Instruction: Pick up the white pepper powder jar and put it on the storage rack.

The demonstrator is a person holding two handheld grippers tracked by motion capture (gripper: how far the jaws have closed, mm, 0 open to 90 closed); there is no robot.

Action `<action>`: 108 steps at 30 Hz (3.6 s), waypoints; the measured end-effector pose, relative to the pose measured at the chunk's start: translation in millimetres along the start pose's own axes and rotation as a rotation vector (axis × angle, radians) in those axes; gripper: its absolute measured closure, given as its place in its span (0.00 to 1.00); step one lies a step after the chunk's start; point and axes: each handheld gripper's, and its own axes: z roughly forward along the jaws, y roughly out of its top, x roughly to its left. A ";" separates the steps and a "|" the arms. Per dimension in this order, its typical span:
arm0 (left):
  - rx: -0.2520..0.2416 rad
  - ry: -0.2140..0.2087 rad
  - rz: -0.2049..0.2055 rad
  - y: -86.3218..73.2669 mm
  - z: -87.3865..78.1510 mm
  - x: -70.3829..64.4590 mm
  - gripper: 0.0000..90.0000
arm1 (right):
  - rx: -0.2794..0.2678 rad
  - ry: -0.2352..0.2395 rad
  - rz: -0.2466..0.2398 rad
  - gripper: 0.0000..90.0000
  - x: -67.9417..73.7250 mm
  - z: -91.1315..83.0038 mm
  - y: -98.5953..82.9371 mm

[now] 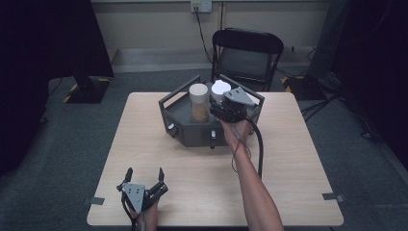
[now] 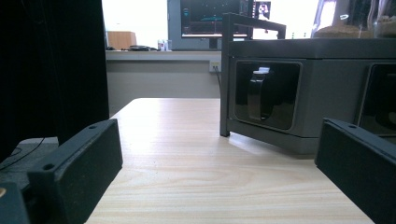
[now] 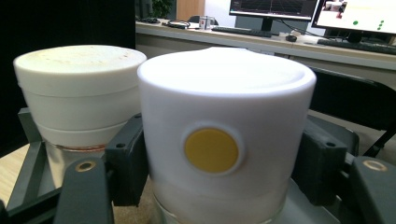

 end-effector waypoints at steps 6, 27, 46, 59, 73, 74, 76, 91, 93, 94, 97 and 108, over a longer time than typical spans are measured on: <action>0.000 0.000 0.000 0.0 0.0 0.0 0.00 | 0.013 0.001 -0.002 0.34 0.0 3.8 -2.1; 0.000 0.000 0.000 0.0 0.0 0.0 0.00 | -0.002 0.016 0.059 0.34 -9.0 1.4 -14.2; 0.000 0.000 0.000 0.0 0.0 0.0 0.00 | 0.001 0.007 0.037 0.32 -6.1 0.5 -13.0; 0.000 0.000 0.000 0.0 0.0 0.0 0.00 | -0.142 -0.076 0.022 0.00 3.4 -9.5 -34.2; 0.000 0.000 0.000 0.1 0.0 0.0 0.00 | -0.136 -0.050 0.025 0.00 7.2 -24.8 -38.3; 0.000 0.000 0.000 0.1 0.0 0.0 0.00 | -0.136 -0.055 0.031 0.00 7.6 -26.2 -38.7; 0.000 0.000 0.000 0.0 0.0 0.0 0.00 | -0.140 -0.051 0.053 0.00 6.1 -29.6 -39.8; 0.001 0.001 0.001 0.1 0.0 -0.3 0.00 | -0.167 -0.050 0.090 0.00 9.7 -50.3 -42.3; 0.001 0.001 0.000 0.1 0.0 -0.3 0.00 | -0.163 -0.052 0.089 0.00 10.3 -52.7 -42.0; 0.001 0.001 0.000 0.1 0.0 -0.3 0.00 | -0.163 -0.049 0.091 0.00 9.9 -53.8 -42.4; 0.001 0.001 0.000 0.1 0.0 -0.3 0.00 | -0.156 -0.057 0.089 0.00 11.8 -57.0 -43.1; 0.001 0.002 0.001 0.2 -0.1 -0.3 0.00 | -0.136 -0.091 0.105 0.00 14.3 -73.7 -46.9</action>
